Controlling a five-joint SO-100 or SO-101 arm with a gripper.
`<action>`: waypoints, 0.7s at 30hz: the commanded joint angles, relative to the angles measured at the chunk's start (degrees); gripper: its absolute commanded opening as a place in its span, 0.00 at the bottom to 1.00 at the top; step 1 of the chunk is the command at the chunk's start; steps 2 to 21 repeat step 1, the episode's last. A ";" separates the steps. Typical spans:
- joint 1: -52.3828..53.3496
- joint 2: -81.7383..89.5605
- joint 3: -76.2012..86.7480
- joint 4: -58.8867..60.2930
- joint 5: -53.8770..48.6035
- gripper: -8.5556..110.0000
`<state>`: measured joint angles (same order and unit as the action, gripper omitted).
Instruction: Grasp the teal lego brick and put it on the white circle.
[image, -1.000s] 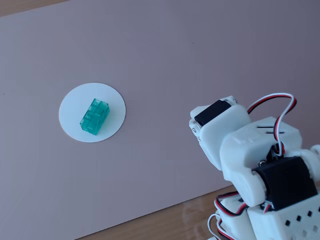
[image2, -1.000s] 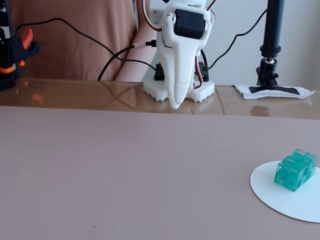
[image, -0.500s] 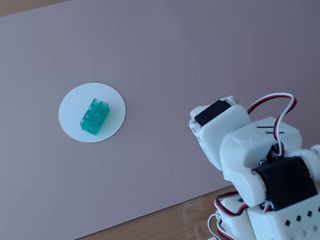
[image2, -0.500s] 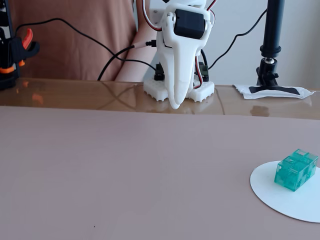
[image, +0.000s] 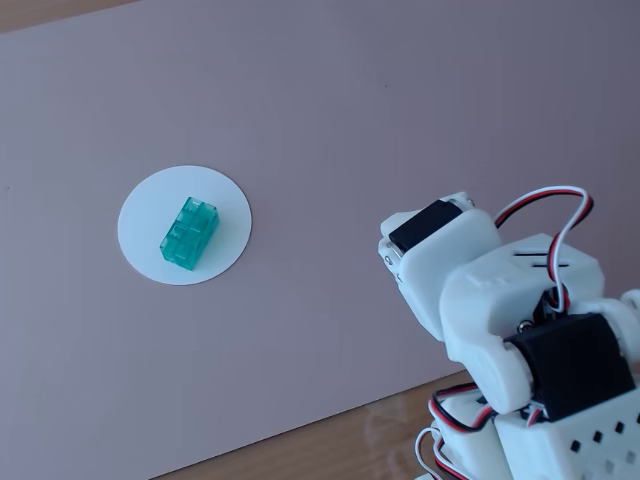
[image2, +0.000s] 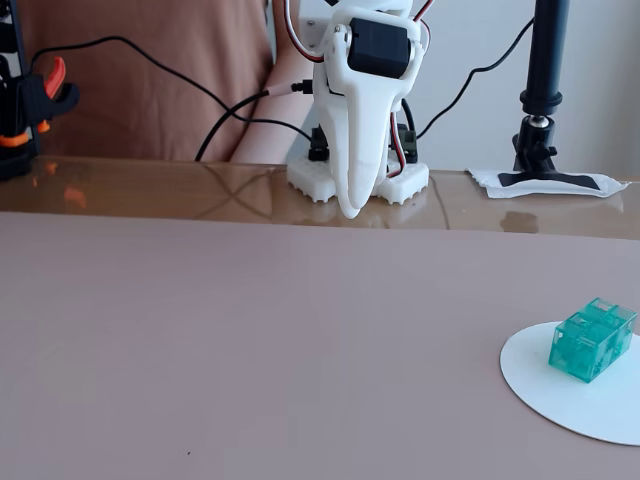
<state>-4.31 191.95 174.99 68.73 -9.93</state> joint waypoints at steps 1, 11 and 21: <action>-0.44 0.35 -0.26 -0.88 -0.26 0.07; -0.44 0.35 -0.26 -0.88 -0.26 0.07; -0.44 0.35 -0.26 -0.88 -0.26 0.07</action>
